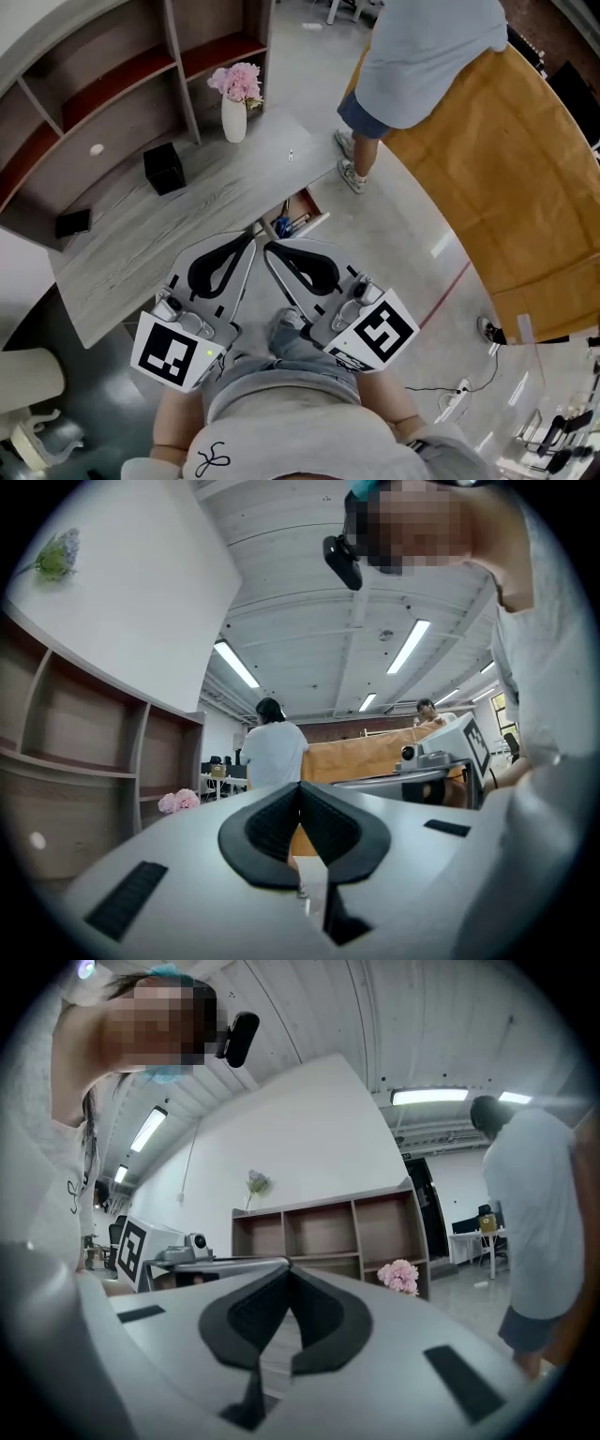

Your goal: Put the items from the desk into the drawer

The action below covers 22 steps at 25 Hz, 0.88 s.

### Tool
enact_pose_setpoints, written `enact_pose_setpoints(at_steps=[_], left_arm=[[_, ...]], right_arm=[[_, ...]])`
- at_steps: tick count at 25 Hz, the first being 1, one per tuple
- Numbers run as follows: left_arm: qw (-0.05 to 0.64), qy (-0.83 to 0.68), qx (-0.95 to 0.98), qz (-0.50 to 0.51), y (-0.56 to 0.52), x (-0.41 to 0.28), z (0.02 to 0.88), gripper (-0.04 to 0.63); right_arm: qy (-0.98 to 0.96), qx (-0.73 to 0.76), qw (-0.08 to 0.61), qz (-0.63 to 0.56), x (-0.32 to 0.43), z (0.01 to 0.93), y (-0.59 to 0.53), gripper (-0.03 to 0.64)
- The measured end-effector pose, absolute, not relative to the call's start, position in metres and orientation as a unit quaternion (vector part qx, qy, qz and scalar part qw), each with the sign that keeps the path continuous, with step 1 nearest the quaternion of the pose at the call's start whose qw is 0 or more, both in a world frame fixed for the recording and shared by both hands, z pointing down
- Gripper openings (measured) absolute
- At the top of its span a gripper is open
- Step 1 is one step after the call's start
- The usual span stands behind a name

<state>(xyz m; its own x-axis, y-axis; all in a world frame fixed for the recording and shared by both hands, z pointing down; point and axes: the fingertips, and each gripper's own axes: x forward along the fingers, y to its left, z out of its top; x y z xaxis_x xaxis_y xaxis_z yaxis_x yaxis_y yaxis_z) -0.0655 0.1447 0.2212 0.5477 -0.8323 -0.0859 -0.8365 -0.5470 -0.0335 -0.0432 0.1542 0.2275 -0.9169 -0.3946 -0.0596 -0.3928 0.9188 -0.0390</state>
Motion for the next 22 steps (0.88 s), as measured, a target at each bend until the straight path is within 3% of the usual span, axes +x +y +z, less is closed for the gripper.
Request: enact_pose_setpoints(at_steps=[11,22], left_arm=[[0.029,0.488,-0.873,0.012,0.075,-0.010,0.226,0.011],[0.031,0.486,-0.873,-0.005,0.036,-0.014,0.236,0.011]], right_arm=[[0.982,-0.188,0.034,-0.015,0.016,0.233,0.082,0.009],[0.978,-0.205,0.039,-0.033,0.024,0.244,0.040,0.009]])
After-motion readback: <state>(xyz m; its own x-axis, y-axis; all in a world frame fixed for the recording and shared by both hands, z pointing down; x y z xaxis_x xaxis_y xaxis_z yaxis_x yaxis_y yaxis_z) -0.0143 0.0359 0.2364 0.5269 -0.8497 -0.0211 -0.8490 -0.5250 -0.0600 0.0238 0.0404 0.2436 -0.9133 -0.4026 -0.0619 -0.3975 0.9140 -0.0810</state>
